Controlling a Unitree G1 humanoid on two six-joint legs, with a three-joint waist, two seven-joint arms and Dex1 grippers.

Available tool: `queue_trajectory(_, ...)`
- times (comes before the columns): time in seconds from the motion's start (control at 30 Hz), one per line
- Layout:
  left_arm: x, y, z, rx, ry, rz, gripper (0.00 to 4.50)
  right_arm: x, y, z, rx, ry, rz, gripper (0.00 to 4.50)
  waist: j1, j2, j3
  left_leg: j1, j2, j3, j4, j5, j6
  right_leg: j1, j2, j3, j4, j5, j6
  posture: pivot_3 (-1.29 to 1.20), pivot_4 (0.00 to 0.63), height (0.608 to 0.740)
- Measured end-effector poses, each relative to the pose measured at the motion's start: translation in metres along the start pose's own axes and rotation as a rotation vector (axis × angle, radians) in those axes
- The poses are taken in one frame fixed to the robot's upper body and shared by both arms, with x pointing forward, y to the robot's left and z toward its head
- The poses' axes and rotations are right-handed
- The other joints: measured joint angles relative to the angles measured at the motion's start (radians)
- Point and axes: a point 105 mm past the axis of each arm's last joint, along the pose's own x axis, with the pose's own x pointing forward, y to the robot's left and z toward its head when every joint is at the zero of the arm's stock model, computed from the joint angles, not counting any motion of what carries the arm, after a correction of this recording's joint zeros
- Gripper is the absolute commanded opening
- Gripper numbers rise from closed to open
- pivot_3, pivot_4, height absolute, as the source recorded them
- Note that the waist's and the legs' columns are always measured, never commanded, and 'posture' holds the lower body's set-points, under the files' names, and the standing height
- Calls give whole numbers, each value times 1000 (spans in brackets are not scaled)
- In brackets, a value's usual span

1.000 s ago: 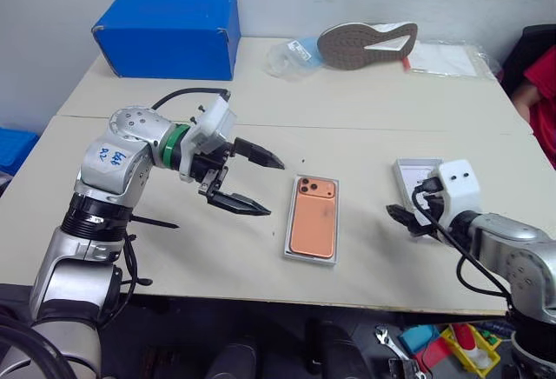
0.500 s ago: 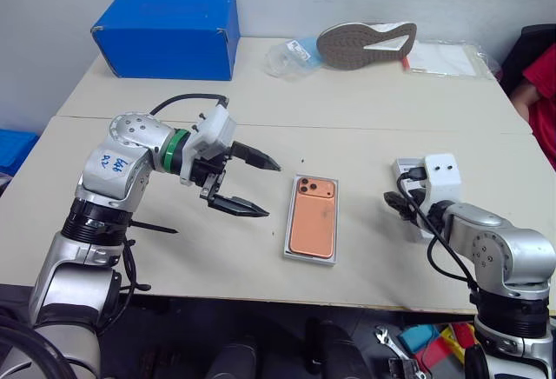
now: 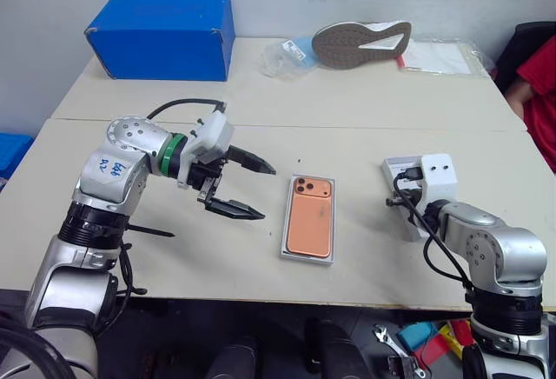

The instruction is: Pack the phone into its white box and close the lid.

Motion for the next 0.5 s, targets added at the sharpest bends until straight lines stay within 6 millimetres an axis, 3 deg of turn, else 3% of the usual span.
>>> queue_trajectory(0.1,-10,0,-15,-36,43,27,4500,-11,33,28,133,-88,156,33,-16,3,1,0,0,0,0,0,0,-1,0,1,2,0,0,0,150,740)
queue_trajectory(0.23,-17,-1,-22,-53,74,41,4500,-33,78,63,180,-188,383,33,-14,5,2,0,0,-1,-1,0,-1,-1,0,0,3,0,0,0,150,740)
queue_trajectory(0.37,-22,1,-29,-76,91,64,4500,-37,120,67,372,-209,603,33,-13,5,2,0,-1,-1,-1,0,0,-1,0,0,3,0,0,0,150,740)
queue_trajectory(0.5,-22,0,-31,-79,90,66,4500,-33,136,62,467,-162,687,33,-14,6,2,0,-2,-1,-1,0,0,-2,-1,-1,4,0,0,0,150,740)
